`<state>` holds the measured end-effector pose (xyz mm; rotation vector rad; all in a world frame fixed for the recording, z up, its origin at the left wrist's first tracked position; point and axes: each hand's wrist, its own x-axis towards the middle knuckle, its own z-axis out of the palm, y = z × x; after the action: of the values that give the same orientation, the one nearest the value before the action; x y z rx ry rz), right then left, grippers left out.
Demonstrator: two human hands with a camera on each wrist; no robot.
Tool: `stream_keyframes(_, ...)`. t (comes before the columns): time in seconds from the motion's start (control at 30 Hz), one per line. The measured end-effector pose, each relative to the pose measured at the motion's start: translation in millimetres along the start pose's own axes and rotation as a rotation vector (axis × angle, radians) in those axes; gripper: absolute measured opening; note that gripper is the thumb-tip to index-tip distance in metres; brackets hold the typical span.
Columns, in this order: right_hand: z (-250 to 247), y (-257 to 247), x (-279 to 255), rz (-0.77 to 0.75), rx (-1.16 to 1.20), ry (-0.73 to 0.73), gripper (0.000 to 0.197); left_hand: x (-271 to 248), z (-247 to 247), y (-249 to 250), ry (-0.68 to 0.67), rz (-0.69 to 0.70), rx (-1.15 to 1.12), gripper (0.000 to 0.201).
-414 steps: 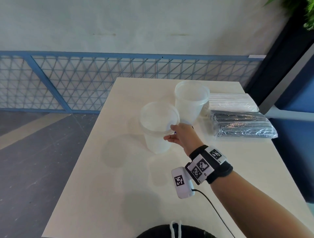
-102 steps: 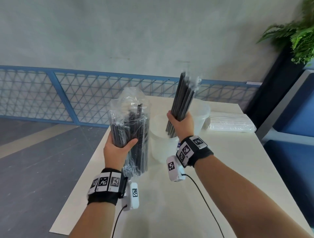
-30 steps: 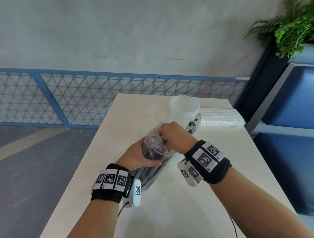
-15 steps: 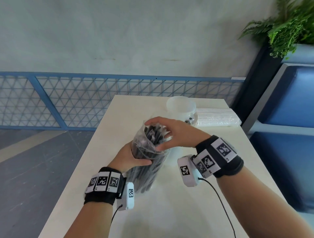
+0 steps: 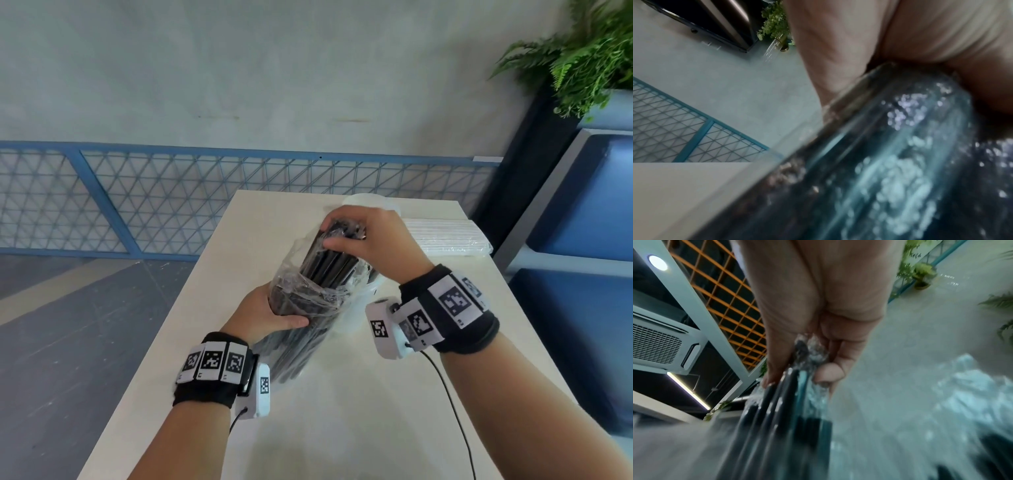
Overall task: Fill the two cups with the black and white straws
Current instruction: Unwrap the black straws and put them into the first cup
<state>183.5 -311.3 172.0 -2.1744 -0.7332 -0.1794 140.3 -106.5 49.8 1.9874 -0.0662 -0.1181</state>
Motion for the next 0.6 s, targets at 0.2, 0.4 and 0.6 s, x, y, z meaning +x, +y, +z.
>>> stream_keyframes(0.2, -12.4, -3.3, -0.2, 0.043, 0.162, 0.221, 0.034, 0.7, 2.9, -3.6, 0.079, -0.001, -0.035, 0.024)
stream_keyframes(0.4, 30.9, 5.2, -24.4, 0.31, 0.53, 0.158, 0.051, 2.2, 8.7, 10.3, 0.073, 0.025, -0.127, 0.04)
stream_keyframes(0.6, 54.3, 9.3, -23.6, 0.381, 0.454, 0.193, 0.045, 2.7, 16.0, 25.9, 0.169, 0.12, -0.257, 0.039)
